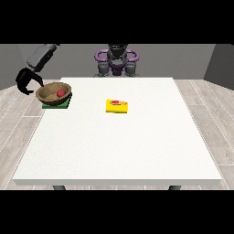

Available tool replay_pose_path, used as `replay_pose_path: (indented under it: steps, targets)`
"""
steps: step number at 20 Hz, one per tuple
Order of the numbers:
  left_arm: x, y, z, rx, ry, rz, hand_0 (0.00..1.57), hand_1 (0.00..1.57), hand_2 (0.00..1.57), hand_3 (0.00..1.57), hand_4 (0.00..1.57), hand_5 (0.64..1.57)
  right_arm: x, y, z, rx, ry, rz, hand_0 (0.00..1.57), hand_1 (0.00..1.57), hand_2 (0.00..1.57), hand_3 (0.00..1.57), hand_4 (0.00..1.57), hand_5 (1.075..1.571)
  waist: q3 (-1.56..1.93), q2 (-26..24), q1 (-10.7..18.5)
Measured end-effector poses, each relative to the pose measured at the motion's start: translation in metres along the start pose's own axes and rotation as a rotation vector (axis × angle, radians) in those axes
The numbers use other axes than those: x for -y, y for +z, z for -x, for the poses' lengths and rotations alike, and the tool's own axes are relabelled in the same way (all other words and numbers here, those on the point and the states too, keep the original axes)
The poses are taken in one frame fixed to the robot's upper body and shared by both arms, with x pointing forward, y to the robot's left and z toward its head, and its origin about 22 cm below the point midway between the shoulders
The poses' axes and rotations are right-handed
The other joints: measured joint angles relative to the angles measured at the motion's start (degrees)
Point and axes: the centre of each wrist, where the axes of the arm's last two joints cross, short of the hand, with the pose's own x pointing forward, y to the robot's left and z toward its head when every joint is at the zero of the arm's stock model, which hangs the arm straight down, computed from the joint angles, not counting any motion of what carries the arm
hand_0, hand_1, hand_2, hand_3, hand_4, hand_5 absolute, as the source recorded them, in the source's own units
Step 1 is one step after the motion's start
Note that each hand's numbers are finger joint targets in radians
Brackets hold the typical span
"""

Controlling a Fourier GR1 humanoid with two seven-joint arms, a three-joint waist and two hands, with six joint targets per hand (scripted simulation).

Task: Pick the cup and pour the ball into the bowl, then pick the bowl and place it on the pad

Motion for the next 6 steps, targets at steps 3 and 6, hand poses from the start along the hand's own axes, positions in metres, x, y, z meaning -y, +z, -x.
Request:
replay_pose_path:
  steps: [3,6]
  targets:
    - [0.022,-0.002,0.009,-0.037,0.054,0.044,0.0,0.0,0.0,0.0,0.98,1.57,0.011,0.003,0.001,-0.043,0.018,0.019,0.0,0.0,0.0,0.0,0.0,1.416,0.08,-3.6,0.1]
    - [0.034,-0.001,0.029,-0.132,0.075,0.044,0.0,0.0,0.0,0.0,0.98,1.57,0.002,-0.003,-0.019,-0.029,0.033,-0.041,0.0,0.0,0.0,0.0,0.7,1.219,0.01,-9.7,-1.4]
